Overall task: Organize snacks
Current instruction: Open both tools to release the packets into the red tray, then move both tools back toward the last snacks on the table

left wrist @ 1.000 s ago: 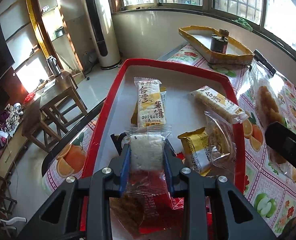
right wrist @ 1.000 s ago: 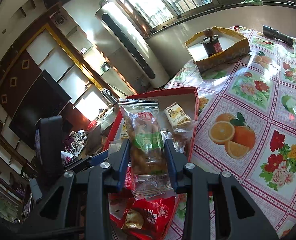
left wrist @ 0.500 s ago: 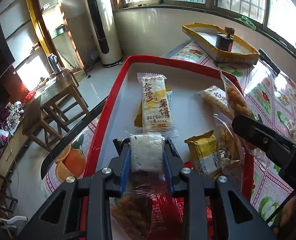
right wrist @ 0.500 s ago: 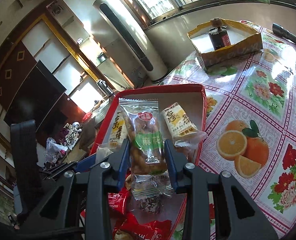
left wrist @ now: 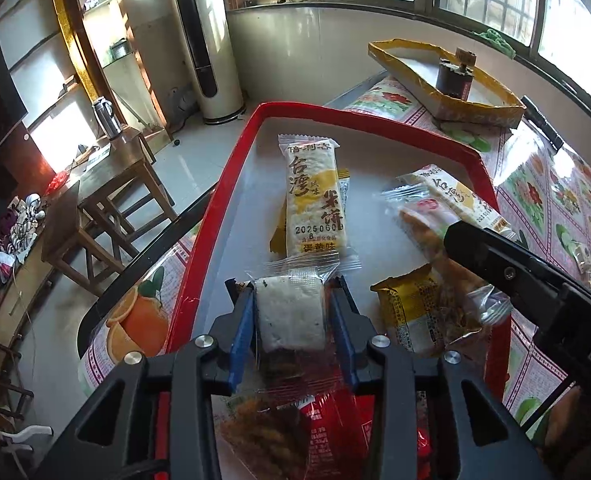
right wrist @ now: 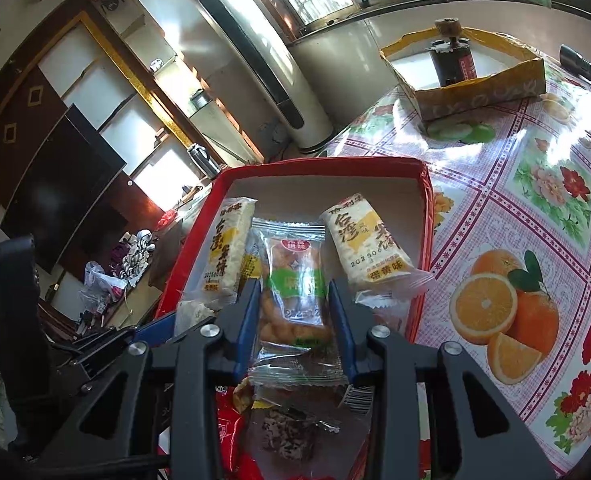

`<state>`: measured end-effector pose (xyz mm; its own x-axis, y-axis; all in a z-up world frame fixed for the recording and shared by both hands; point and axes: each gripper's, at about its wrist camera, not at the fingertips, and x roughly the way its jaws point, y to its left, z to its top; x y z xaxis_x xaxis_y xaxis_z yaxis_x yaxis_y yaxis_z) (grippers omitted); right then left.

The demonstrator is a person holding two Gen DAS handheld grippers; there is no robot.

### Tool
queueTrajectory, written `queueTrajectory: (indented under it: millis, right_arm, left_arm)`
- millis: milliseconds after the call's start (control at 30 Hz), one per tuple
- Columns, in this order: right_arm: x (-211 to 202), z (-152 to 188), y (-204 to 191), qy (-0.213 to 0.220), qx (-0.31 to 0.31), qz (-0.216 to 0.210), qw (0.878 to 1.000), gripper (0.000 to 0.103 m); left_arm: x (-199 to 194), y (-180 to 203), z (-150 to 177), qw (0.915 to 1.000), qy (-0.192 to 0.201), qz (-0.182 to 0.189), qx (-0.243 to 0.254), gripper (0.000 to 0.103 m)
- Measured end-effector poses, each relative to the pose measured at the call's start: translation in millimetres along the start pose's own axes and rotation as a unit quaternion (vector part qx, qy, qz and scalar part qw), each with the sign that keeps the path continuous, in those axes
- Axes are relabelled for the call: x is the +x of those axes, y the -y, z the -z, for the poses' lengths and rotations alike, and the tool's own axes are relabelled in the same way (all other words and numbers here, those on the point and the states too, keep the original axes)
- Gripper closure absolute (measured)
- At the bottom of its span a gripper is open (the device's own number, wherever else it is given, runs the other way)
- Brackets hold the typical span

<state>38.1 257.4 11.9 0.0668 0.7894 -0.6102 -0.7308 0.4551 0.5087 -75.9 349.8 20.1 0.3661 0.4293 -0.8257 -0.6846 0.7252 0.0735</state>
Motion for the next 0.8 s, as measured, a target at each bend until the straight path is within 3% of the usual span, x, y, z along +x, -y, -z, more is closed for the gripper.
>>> queueTrajectory:
  millis: [267,467,800]
  right_arm:
    - [-22.4,6.1,5.2,0.017,0.018,-0.013,1.000,0.061]
    - [-52.5,19.8,18.8,0.035,0.038,-0.005,0.999,0.061]
    - [-129.6,75.3,93.8,0.072,0.124,0.069,0.987,0.056]
  left_arm:
    - [-12.9,5.6,-0.2,0.9999,0.011,-0.003,-0.002,0.056]
    - [-32.3,22.7,-0.4,0.9994,0.028,0.017,0.012,0.047]
    - [-65.6,101.3,5.4,0.9923,0.051,0.079,0.081,0.037]
